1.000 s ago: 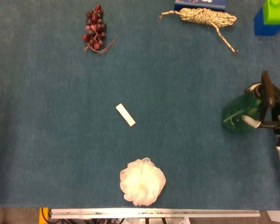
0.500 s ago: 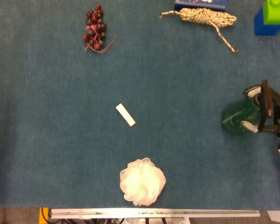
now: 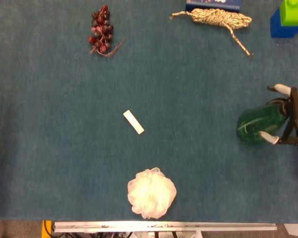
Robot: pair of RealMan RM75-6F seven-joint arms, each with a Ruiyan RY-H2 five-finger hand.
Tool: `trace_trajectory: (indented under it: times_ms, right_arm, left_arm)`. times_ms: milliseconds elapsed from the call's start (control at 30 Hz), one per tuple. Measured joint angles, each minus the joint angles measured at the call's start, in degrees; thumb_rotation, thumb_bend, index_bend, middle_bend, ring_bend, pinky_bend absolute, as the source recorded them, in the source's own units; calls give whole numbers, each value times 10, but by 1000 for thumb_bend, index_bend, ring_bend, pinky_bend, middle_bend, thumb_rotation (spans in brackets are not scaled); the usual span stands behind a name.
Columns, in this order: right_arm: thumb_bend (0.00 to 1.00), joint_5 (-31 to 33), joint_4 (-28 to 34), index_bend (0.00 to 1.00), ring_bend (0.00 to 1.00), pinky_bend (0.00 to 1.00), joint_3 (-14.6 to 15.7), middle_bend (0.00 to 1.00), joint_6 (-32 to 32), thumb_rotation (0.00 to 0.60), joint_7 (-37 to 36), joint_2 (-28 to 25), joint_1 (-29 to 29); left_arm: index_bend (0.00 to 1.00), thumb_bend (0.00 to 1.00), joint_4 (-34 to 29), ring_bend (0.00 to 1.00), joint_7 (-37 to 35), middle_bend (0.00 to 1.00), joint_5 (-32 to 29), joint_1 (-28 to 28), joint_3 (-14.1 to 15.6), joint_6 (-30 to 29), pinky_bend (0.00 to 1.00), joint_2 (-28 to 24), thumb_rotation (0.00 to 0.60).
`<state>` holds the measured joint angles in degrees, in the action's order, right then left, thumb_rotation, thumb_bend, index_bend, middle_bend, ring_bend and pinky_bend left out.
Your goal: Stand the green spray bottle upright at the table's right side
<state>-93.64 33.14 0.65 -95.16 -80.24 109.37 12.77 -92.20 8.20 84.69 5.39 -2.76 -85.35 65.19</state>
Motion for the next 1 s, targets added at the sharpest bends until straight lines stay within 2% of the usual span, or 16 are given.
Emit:
trace_trajectory:
  times_ms: [167,667,1000]
  right_arm:
    - [0,-2,10,74,102,305,2,144,-3,600,10,-8,-2]
    - [0,-13,67,28,70,268,14,113,-28,600,39,-46,-20]
    - [0,-22,165,28,67,266,23,113,-64,600,115,-114,-46]
  left_arm:
    - [0,0,0,0,0,0,0,0,0,0,0,0,600]
    - [0,0,0,0,0,0,0,0,0,0,0,0,600]
    - [0,0,0,0,0,0,0,0,0,0,0,0,600]
